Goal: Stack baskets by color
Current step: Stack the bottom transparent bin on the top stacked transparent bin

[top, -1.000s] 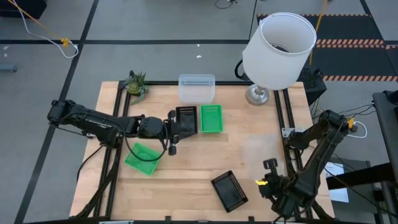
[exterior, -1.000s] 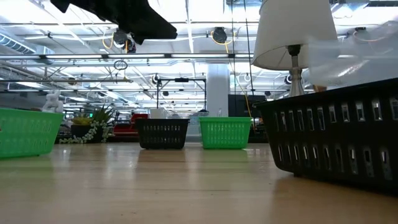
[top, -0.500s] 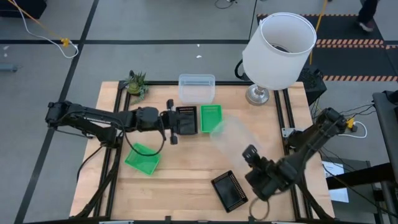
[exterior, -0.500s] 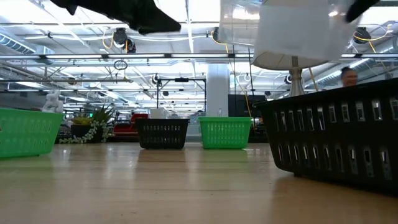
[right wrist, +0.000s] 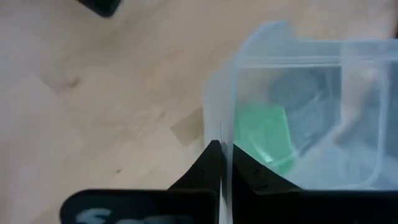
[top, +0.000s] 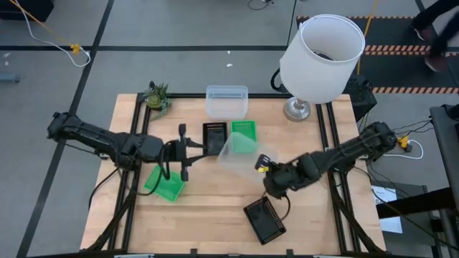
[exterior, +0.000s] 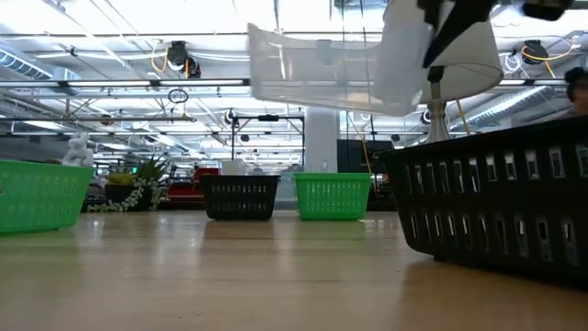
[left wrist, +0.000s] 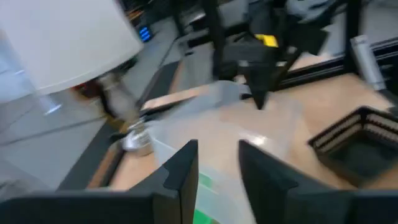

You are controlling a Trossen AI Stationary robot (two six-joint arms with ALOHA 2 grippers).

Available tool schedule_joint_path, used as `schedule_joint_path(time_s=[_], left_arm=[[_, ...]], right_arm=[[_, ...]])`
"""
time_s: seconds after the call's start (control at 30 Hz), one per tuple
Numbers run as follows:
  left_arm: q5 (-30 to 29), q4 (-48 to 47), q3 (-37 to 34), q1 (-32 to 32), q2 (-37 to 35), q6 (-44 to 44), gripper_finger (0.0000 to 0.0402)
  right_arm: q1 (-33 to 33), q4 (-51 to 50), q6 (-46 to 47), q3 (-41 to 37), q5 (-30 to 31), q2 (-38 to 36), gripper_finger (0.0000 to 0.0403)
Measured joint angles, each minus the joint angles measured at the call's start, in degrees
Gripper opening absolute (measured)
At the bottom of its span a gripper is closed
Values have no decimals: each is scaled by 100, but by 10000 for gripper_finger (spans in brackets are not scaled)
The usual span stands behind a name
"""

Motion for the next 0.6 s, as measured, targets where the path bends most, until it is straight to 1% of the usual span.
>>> schedule_joint_path(time_s=[0.1,0.17,0.3,0.37,0.47,0.6], left_arm=[[-592,-825,641,-286,296,-259,151],[-768,-1249,1048,-444,560,-335,176],[-813,-1691,1747,-584,1123,-318,214],[-816,-1924,1994,-525,1445,-264,224],[-759,-2296,2292,-366,1913,-243,229],[-566,-2829,2600,-108,2330,-234,230]], right_arm=[[-422,238,-592,0,-390,0,0],[-717,362,-824,0,-654,0,0],[-1202,418,-1112,-2,-1102,0,0],[-1367,451,-1246,-2,-1136,0,0],[-1542,475,-1385,-2,-1237,0,0],[-1635,526,-1429,-2,-1417,0,0]])
